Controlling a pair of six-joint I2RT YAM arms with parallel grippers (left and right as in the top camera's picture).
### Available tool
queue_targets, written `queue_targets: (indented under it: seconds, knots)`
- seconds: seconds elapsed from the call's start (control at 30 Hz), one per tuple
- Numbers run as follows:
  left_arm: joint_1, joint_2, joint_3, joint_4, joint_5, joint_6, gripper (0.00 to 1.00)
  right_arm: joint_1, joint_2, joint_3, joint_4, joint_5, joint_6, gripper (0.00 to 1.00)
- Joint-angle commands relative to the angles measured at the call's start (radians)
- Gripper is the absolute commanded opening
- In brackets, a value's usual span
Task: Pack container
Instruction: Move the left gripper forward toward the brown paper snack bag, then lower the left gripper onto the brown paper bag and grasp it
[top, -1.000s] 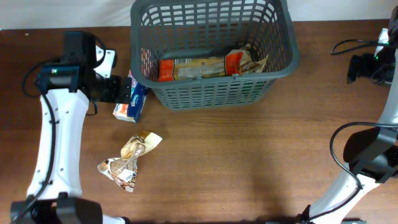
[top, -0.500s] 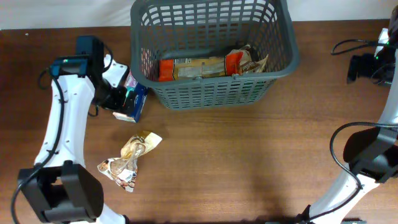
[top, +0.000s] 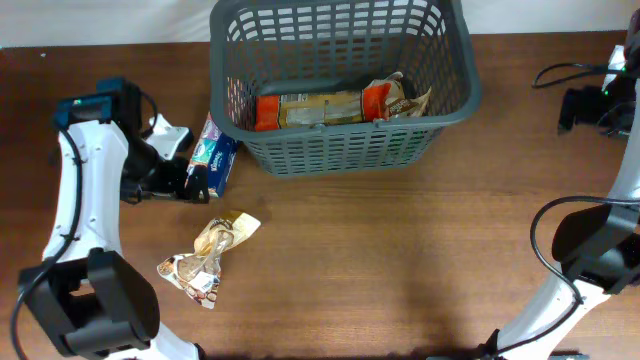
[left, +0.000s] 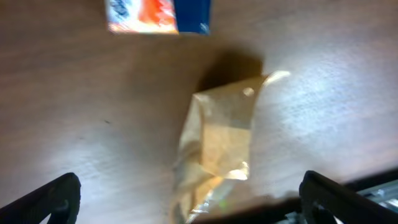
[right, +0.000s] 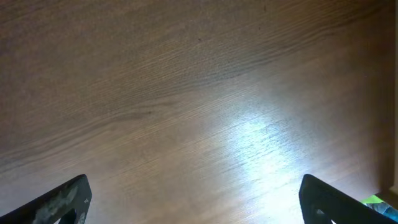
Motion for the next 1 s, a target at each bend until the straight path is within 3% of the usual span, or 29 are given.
queue_targets:
  seconds: [0.0, 0.23, 0.37, 0.53, 0.97]
  knots:
    - [0.002, 0.008, -0.057, -0.003, 0.055, -0.042, 0.99, -0.001, -0.006, -0.005, 0.003, 0.013, 0.009, 0.99]
    - [0.002, -0.079, -0.295, 0.143, 0.026, -0.156, 0.99, -0.001, -0.006, -0.004, 0.003, 0.013, 0.009, 0.99]
    - [0.002, -0.174, -0.323, 0.169, -0.105, -0.246, 0.99, -0.001, -0.006, -0.005, 0.003, 0.013, 0.009, 0.99]
    - [0.002, -0.256, -0.323, 0.21, -0.198, -0.245, 0.99, -0.001, -0.006, -0.005, 0.003, 0.013, 0.009, 0.99]
    - [-0.076, -0.252, -0.323, 0.204, -0.224, 0.039, 0.99, -0.001, -0.006, -0.004, 0.003, 0.013, 0.009, 0.99]
